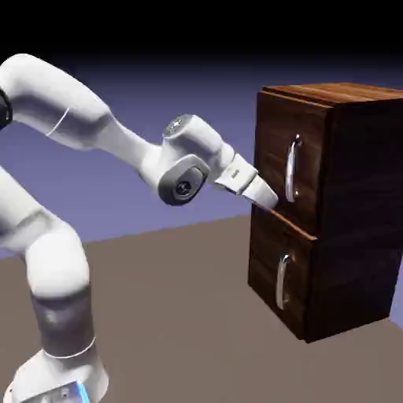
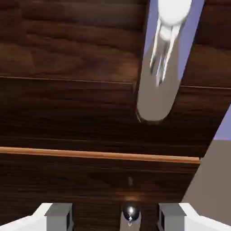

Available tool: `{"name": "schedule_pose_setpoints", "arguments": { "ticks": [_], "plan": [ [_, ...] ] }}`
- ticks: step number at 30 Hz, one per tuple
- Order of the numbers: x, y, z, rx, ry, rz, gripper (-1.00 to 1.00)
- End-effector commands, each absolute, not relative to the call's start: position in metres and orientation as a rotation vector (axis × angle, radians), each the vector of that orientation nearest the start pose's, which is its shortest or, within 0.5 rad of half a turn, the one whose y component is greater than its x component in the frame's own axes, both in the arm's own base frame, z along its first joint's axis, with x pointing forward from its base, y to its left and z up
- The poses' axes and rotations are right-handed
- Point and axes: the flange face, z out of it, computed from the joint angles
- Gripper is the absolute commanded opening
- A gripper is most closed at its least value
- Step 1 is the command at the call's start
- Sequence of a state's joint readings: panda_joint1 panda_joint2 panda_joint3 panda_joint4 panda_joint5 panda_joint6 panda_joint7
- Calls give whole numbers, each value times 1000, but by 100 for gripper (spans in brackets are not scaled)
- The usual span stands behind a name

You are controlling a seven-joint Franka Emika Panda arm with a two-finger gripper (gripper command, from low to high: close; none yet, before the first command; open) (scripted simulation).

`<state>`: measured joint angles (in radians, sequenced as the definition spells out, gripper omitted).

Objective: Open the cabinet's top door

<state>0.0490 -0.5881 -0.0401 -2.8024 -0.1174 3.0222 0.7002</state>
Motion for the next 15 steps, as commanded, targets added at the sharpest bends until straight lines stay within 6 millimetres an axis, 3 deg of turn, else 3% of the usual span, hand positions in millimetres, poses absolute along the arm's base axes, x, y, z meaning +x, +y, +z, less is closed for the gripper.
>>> {"name": "schedule_pose_setpoints", "arguments": {
  "ticks": [1,15],
  "plan": [
    [387,14,469,-2604,707,-1115,0],
    [370,36,498,-2892,-272,-1391,0]
  ]
}}
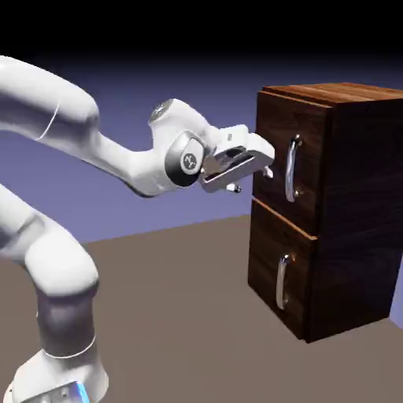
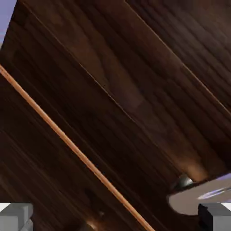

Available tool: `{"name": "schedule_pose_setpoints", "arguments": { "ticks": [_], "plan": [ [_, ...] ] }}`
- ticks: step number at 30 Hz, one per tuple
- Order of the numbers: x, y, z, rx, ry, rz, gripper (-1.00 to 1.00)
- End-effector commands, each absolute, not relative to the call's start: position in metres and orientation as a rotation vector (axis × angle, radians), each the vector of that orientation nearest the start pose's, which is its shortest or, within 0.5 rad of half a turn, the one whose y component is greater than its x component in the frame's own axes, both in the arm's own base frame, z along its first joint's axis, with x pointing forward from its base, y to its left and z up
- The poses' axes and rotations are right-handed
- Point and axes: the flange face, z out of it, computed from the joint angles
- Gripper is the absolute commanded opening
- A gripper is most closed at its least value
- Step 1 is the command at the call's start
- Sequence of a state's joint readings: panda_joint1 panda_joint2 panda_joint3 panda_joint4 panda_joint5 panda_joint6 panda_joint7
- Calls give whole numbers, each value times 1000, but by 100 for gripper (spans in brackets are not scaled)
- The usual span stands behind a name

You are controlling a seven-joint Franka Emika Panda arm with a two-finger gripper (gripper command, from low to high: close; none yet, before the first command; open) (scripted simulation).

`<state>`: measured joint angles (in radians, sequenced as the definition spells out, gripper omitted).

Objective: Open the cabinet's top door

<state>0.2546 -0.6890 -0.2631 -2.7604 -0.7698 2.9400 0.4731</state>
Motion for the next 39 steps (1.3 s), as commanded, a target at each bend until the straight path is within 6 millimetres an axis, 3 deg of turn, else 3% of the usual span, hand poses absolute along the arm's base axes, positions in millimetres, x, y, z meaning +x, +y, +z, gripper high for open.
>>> {"name": "schedule_pose_setpoints", "arguments": {
  "ticks": [1,11,21,30,39],
  "plan": [
    [369,37,500,-2902,-346,-1410,0],
    [357,36,507,-2925,-1094,-1588,0],
    [351,25,505,-2797,-1865,-1732,0],
    [353,9,496,-2536,-2568,-1814,0],
    [362,-9,482,-2108,-3265,-1827,0]
  ]
}}
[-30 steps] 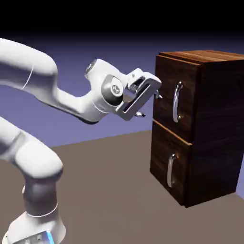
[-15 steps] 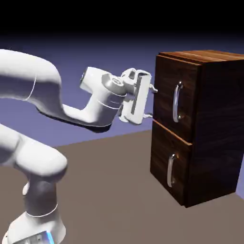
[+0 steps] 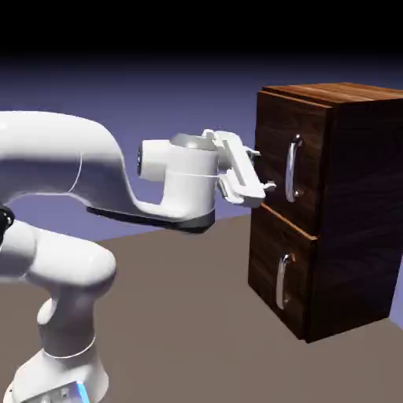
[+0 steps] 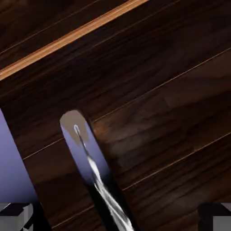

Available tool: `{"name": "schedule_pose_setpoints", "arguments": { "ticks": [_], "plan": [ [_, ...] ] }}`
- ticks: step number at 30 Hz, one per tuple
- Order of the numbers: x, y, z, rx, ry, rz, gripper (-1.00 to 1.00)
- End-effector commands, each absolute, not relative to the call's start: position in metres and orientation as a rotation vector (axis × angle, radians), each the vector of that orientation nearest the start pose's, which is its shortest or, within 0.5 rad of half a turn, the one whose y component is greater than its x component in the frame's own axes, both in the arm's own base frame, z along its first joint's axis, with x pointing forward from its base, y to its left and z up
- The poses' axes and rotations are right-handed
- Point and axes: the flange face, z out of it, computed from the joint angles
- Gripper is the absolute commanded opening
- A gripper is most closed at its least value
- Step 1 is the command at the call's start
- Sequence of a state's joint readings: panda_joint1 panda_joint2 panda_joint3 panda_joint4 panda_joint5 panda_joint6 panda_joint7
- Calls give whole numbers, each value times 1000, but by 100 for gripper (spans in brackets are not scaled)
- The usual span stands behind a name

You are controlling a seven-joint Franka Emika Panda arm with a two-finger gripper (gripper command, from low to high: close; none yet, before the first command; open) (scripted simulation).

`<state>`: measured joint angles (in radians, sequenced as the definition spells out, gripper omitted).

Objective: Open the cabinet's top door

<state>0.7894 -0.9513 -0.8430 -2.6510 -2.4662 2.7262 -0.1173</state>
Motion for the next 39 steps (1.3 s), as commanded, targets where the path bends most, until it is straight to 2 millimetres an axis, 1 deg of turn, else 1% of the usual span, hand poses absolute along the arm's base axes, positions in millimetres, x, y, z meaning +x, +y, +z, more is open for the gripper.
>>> {"name": "schedule_pose_setpoints", "arguments": {
  "ticks": [1,9,11,16,17,28,35,39],
  "plan": [
    [363,-11,481,930,1516,827,0],
    [377,-25,464,565,1510,670,0],
    [377,-25,463,563,1509,669,0],
    [427,-22,463,563,1509,670,0],
    [427,-22,463,563,1509,670,-100],
    [406,-9,464,630,1474,597,-100],
    [402,-6,464,644,1465,579,-100],
    [387,6,463,693,1436,524,-100]
  ]
}}
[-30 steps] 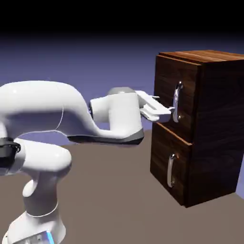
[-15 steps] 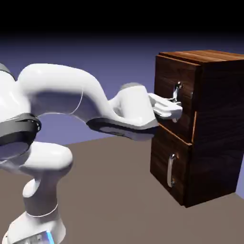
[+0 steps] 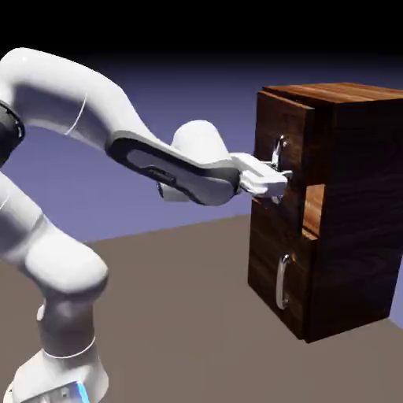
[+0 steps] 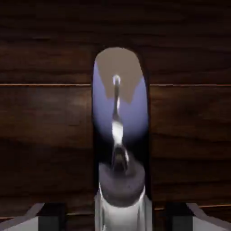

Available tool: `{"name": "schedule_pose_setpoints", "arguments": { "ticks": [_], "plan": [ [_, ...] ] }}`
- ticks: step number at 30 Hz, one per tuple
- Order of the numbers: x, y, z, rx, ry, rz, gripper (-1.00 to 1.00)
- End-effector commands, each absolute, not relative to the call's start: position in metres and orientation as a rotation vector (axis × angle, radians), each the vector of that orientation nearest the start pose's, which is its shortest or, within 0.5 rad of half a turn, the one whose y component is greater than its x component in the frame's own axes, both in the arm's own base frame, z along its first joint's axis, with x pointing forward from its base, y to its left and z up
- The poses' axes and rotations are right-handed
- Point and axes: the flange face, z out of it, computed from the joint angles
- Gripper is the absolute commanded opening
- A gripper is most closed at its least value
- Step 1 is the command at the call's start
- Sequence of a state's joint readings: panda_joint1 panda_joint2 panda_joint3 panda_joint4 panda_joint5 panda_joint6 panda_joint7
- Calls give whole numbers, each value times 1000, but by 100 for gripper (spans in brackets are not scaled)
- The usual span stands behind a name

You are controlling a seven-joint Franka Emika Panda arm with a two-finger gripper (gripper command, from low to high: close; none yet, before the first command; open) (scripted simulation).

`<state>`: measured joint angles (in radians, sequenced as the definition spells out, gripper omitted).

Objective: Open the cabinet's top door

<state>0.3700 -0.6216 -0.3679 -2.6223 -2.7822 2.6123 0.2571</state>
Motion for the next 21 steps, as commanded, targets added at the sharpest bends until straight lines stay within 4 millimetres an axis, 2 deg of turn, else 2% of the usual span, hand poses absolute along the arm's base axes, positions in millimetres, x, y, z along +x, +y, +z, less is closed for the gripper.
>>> {"name": "schedule_pose_setpoints", "arguments": {
  "ticks": [1,15,21],
  "plan": [
    [384,8,464,703,1428,509,-100],
    [383,9,463,707,1428,510,-100],
    [367,25,463,768,1390,440,-100]
  ]
}}
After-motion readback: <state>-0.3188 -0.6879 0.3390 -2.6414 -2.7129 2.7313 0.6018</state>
